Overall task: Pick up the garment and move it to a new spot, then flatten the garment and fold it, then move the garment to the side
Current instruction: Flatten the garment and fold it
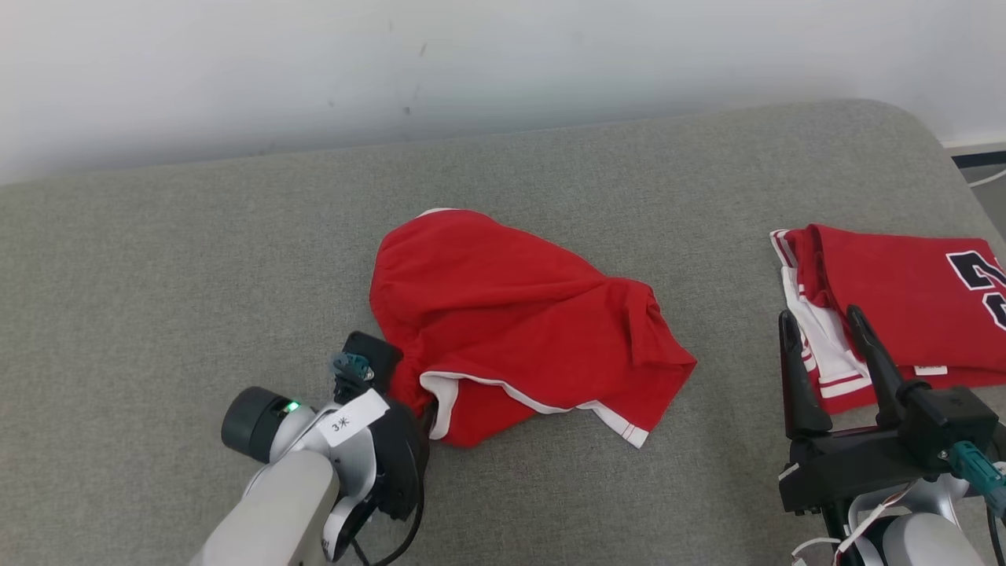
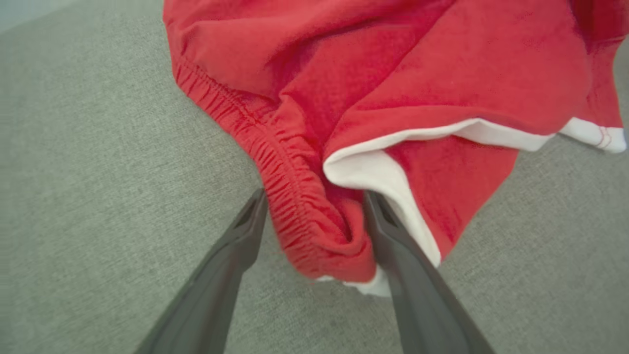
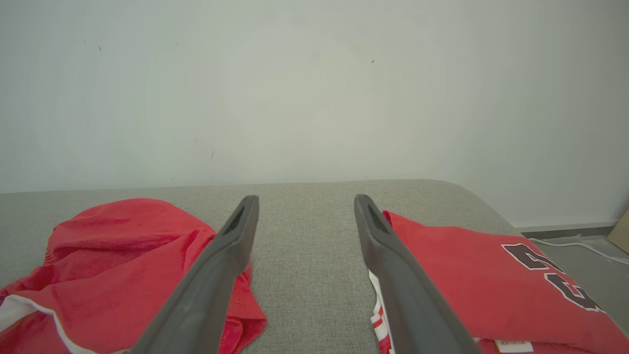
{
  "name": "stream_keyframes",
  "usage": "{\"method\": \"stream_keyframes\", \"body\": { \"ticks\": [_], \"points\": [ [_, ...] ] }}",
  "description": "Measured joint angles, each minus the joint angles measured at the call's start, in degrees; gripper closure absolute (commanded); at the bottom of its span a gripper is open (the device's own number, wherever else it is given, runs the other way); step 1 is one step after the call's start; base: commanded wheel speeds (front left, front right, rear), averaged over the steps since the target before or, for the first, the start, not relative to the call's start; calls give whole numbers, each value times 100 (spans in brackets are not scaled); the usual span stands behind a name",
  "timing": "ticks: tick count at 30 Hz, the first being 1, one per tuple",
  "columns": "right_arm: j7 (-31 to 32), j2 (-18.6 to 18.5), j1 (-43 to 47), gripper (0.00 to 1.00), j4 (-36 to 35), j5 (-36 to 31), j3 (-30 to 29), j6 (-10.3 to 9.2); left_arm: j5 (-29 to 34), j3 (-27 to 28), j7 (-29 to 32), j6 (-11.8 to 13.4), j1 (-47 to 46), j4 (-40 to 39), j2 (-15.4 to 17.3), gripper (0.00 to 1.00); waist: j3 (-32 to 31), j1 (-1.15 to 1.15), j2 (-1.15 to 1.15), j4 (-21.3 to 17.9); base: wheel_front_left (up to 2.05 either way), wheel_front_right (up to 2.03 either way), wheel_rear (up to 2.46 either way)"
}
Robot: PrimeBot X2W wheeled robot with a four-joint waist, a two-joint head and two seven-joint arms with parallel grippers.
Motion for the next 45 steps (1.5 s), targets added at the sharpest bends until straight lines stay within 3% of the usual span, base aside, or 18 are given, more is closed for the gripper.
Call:
{"method": "stream_keyframes", "body": {
  "ticks": [7,9,10,19,26,33,34,35,36,45],
  "points": [
    [-1,0,-1,0,-1,0,2,0,48,1,-69,46,-81,145,-46,0,6,0,0,15,0,0,0],
    [-2,1,0,0,-7,0,4,0,47,30,-122,70,-79,189,-46,91,14,0,0,9,0,0,0],
    [-5,2,1,0,-8,0,0,0,36,78,-147,104,-83,205,-59,100,23,0,0,2,0,0,0],
    [114,-47,8,0,129,0,58,49,-13,327,-354,311,-176,368,-122,100,70,0,0,26,0,0,0],
    [205,-46,7,0,194,0,87,57,-164,954,-782,780,-312,425,-37,100,65,0,0,88,0,0,0],
    [233,-22,5,0,213,0,99,57,-144,1339,-1148,856,-370,483,100,100,27,0,0,141,0,0,0],
    [236,-21,5,0,214,0,102,57,-140,1388,-1201,856,-361,512,103,86,22,0,0,146,0,0,0],
    [237,-21,5,0,219,0,103,57,-120,1419,-1220,856,-353,543,112,47,16,0,0,150,0,0,0],
    [237,-21,5,0,220,0,103,57,-110,1447,-1235,856,-338,586,115,0,11,0,0,154,0,0,0],
    [247,-16,-2,0,279,0,111,57,-115,1753,-1524,857,-46,668,90,0,-68,0,0,167,0,0,0]
  ]
}}
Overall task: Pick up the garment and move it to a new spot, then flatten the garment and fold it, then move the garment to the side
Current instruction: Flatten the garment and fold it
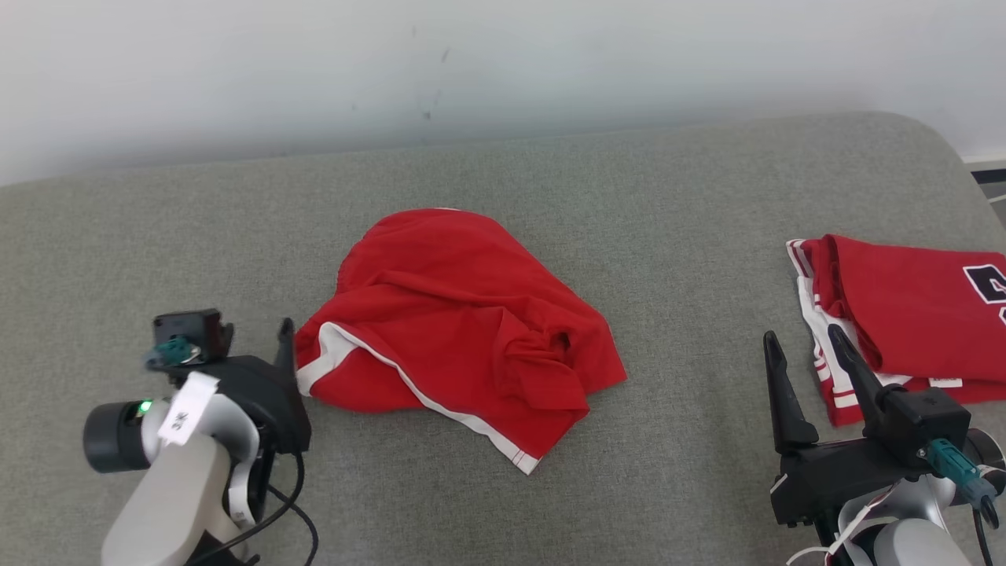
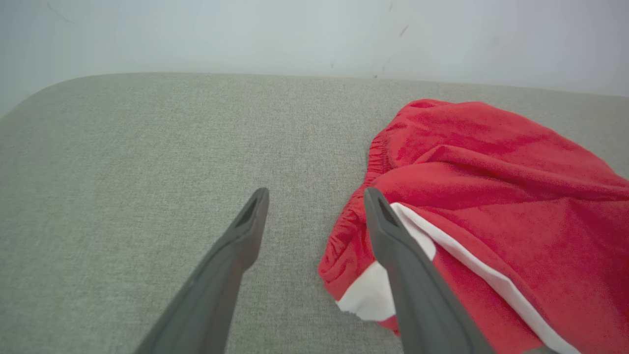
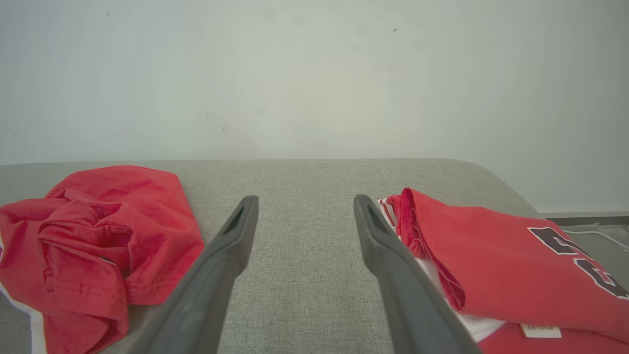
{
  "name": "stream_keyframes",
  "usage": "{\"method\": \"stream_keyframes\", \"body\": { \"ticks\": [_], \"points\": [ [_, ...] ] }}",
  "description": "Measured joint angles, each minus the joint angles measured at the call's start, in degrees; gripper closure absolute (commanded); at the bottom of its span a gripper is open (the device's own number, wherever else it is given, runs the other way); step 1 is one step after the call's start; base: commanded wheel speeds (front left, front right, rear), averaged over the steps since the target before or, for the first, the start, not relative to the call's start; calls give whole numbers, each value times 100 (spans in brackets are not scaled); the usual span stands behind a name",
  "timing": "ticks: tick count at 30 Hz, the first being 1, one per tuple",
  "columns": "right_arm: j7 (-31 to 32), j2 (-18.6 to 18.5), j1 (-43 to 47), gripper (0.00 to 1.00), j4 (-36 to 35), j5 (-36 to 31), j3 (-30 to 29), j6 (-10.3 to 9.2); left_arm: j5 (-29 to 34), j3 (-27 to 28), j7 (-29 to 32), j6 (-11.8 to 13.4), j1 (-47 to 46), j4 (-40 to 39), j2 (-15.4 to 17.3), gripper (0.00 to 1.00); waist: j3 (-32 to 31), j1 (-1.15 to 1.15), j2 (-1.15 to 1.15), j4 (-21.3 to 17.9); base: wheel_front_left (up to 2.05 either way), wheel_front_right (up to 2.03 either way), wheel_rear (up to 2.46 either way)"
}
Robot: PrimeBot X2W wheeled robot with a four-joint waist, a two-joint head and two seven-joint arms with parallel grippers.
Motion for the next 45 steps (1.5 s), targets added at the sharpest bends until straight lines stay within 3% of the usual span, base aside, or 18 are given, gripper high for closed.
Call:
{"method": "stream_keyframes", "body": {
  "ticks": [4,13,19,25,45],
  "points": [
    [-4,9,3,0,22,0,-2,-2,-29,341,-453,4,133,-258,15,0,-81,0,0,4,0,0,0],
    [-83,76,89,0,88,14,-29,-10,-41,263,-1636,4,1078,-1605,13,0,-334,-1,0,23,0,0,0],
    [-96,99,137,0,105,18,-5,-10,-38,171,-1702,-3,1912,-2451,3,0,-507,-1,0,58,0,0,0],
    [-104,113,302,0,85,19,-5,-12,32,148,-1702,-1,2727,-2795,21,0,-619,-1,-1,106,0,0,0],
    [-136,157,350,0,-13,21,52,-15,130,114,-1702,-110,3083,-3406,328,0,-544,0,0,210,0,0,0]
  ]
}}
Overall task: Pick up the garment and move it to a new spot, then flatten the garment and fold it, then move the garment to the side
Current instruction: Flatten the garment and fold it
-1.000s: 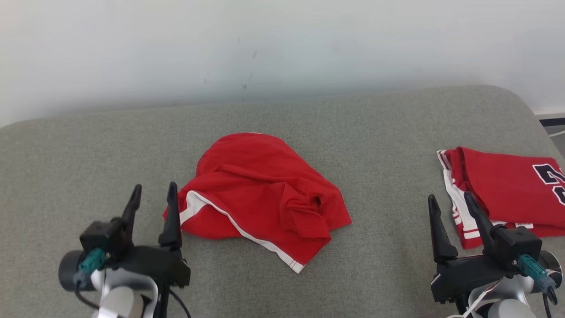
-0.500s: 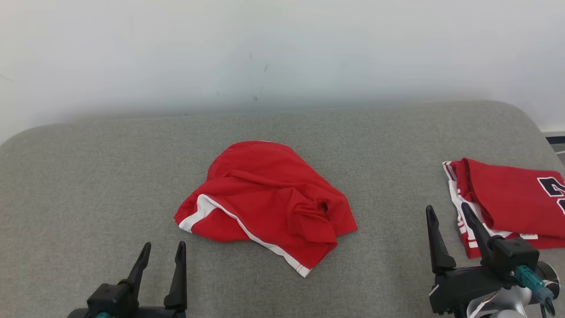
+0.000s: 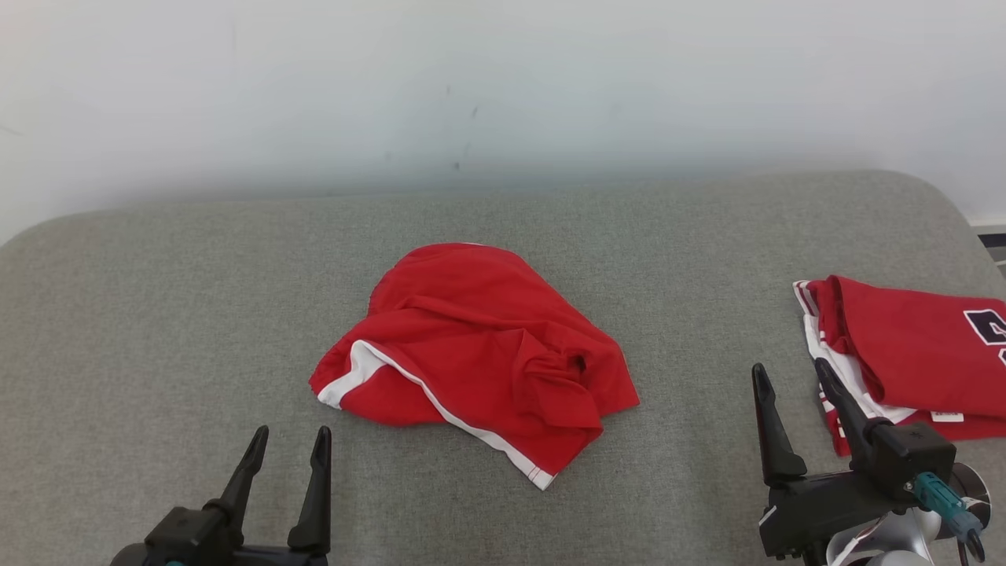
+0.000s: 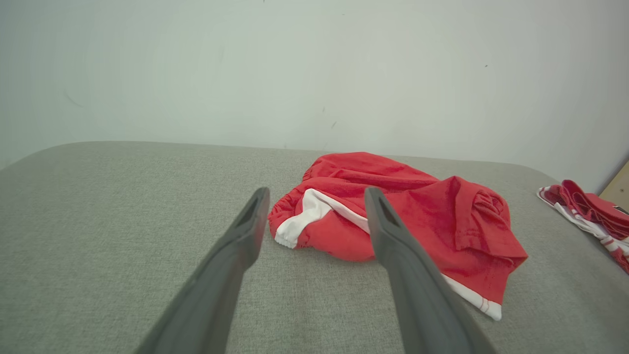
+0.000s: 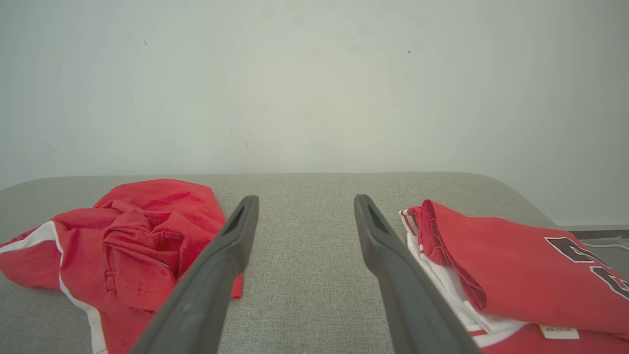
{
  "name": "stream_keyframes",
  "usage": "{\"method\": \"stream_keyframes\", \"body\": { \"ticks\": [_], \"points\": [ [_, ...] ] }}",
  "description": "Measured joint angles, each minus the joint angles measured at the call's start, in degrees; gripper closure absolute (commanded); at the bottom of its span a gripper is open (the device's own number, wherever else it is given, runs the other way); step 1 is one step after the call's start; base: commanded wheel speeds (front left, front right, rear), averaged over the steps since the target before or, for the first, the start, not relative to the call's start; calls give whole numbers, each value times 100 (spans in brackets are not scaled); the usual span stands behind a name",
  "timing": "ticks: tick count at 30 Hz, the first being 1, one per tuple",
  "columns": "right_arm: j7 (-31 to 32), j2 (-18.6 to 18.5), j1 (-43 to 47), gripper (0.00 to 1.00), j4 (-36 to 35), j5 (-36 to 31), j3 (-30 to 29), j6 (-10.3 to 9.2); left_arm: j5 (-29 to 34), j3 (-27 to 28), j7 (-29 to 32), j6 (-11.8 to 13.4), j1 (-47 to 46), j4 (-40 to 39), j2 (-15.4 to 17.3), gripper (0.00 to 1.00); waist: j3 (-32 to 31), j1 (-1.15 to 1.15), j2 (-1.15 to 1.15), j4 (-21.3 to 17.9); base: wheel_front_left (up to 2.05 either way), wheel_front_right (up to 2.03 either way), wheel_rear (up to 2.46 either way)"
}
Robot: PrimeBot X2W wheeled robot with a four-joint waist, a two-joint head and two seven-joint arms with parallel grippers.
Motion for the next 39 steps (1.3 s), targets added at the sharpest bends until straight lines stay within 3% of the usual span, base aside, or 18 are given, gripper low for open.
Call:
{"method": "stream_keyframes", "body": {
  "ticks": [9,15,22,29,39],
  "points": [
    [0,0,-7,0,1,0,14,0,0,-5,20,1,0,-60,-1,0,61,0,0,-3,0,0,0],
    [0,-1,-13,0,-53,0,27,0,0,8,480,-7,-230,372,92,0,116,0,0,-22,0,0,0],
    [78,-32,-259,0,-165,-1,134,33,41,-180,1362,-446,-1585,1543,341,0,346,1,0,-104,0,0,0],
    [141,-103,-410,0,-197,-11,172,65,131,-417,1980,-738,-2045,2475,342,0,571,1,0,-345,0,0,0],
    [142,-164,-482,0,-202,-11,93,65,102,-389,2095,-791,-2663,3107,41,0,786,1,1,-558,0,0,0]
  ]
}}
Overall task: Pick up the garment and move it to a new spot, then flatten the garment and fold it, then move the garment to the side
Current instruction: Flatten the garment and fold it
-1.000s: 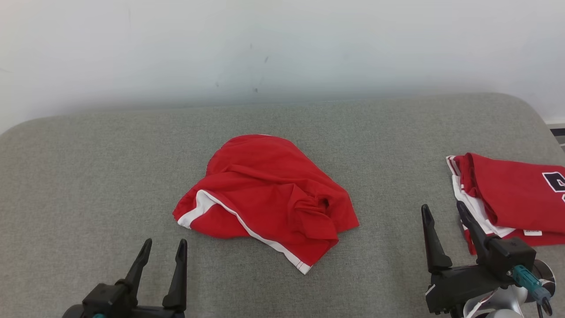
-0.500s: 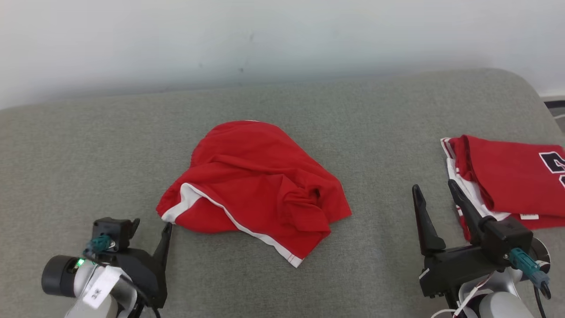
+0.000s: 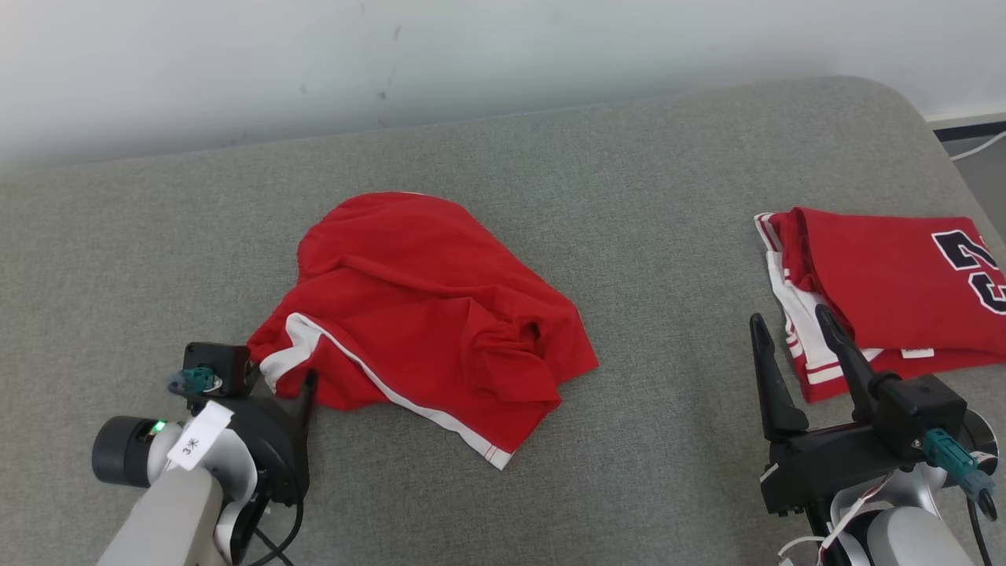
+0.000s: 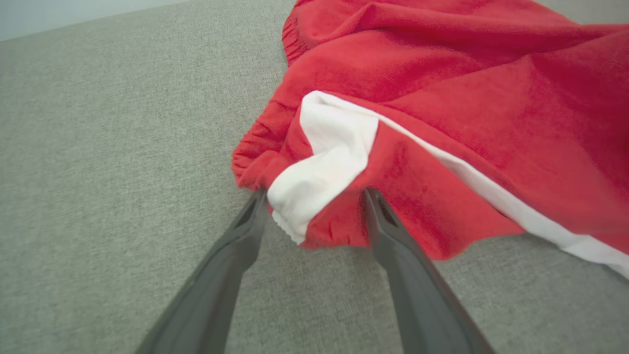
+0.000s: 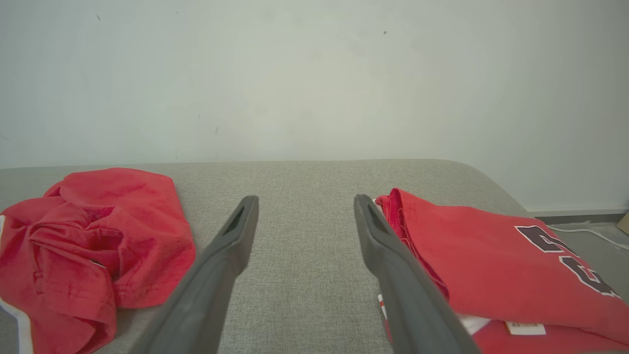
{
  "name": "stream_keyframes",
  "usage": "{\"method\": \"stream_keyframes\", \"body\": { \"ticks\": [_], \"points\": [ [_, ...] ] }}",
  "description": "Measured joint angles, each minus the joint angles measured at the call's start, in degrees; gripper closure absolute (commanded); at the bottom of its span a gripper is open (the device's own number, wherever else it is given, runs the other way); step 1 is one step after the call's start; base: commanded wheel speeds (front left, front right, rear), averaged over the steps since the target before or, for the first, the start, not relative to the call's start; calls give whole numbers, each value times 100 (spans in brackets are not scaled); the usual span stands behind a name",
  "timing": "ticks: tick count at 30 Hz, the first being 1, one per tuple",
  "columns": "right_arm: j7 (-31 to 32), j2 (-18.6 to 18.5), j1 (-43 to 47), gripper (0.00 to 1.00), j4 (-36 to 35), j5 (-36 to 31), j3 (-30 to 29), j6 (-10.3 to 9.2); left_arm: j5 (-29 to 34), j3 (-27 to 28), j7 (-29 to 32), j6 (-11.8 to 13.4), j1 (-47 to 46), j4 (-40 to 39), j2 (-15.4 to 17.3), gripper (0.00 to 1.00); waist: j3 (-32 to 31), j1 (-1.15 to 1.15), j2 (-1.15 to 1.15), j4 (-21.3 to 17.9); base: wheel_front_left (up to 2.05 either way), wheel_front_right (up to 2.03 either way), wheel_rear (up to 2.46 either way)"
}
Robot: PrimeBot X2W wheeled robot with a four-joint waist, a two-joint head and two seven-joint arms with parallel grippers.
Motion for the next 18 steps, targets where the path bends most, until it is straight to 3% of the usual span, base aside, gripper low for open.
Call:
{"method": "stream_keyframes", "body": {
  "ticks": [5,7,8,9,10,14,18],
  "points": [
    [0,-14,2,0,12,0,3,0,24,-69,-1,-15,-121,291,-63,0,-7,-1,0,23,0,0,0],
    [63,-30,2,0,16,0,162,135,25,-115,-2,-64,-181,419,-118,15,-24,-1,0,68,0,0,0],
    [121,-31,3,0,24,0,297,224,32,-142,-20,-87,-201,446,-138,44,-30,-1,0,87,0,0,0],
    [198,-16,2,0,41,0,459,315,32,-137,-37,-105,-208,470,-161,96,-37,-1,0,106,0,0,0],
    [299,-1,2,0,65,-1,632,410,32,-138,-52,-109,-215,506,-170,100,-45,-1,0,121,0,0,0],
    [637,121,11,0,199,-67,1234,673,32,-171,-79,-119,-313,639,-234,100,-61,-1,0,175,0,0,0],
    [962,293,-16,0,465,-188,1656,760,32,-203,-130,-160,-444,720,-338,100,-31,-1,0,235,0,0,0]
  ]
}}
